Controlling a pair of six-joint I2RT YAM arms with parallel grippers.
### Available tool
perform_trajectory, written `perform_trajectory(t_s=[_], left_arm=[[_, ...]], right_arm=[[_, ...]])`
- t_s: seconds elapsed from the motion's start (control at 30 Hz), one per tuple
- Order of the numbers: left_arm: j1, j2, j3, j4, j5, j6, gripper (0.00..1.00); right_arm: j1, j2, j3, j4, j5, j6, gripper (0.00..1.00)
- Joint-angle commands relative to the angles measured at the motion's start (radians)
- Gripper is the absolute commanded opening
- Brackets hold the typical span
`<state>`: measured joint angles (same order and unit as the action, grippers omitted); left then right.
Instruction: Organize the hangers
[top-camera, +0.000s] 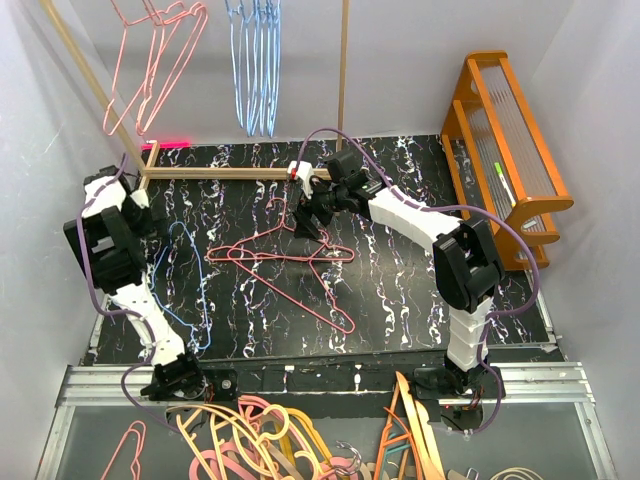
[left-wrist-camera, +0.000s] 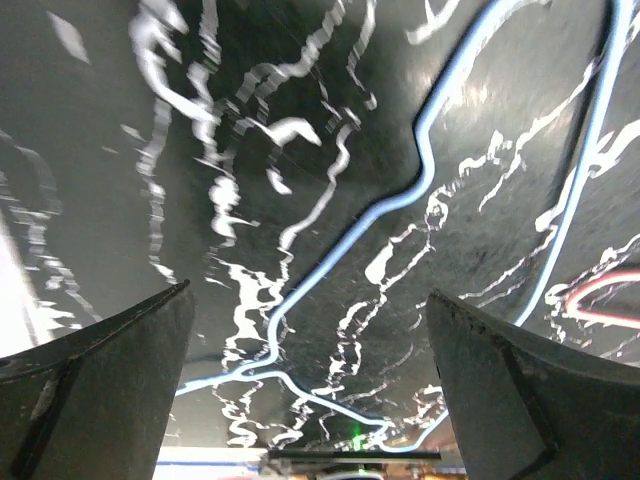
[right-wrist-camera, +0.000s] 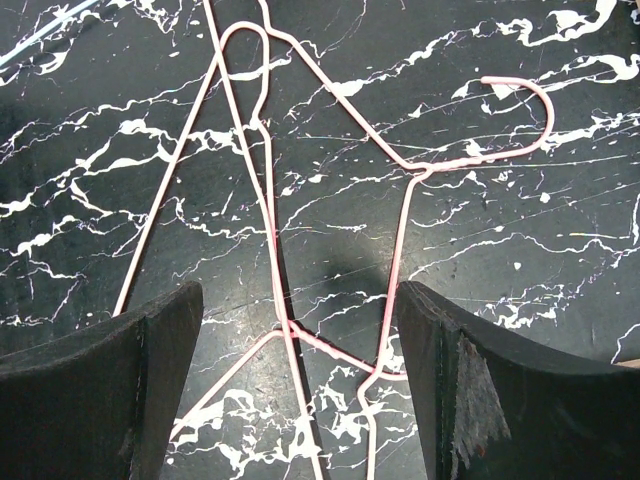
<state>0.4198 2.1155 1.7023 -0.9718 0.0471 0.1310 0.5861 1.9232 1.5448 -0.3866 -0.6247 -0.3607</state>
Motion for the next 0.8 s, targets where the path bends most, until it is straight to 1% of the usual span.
perform_trajectory(t_s=[0.0,0.13,0.33,0.67,0.77], left_arm=[[-0.027,-0.013,-0.077,-0.056,0.07,0.023,0.97],[-0.062,0.003,-0.102,-0.054,0.098,0.034,0.97],[-0.169,0.046,-0.1,-0.04,0.172,0.041,0.97],[-0.372,0.171,0.055,-0.062,0.397,0.031,0.97],[-0.408,0.188,0.104,-0.09,0.503,0.045,0.97]], right_arm=[[-0.007,0.005,0.044,0.043,-0.015,0.028,0.81],[-0.01,0.012,0.052,0.05,-0.013,0.04,0.81],[-0.017,0.004,0.048,0.051,-0.002,0.025,0.81],[-0.045,-0.049,0.001,0.023,0.0,-0.01,0.82],[-0.057,-0.063,-0.015,0.003,-0.004,-0.029,0.83]])
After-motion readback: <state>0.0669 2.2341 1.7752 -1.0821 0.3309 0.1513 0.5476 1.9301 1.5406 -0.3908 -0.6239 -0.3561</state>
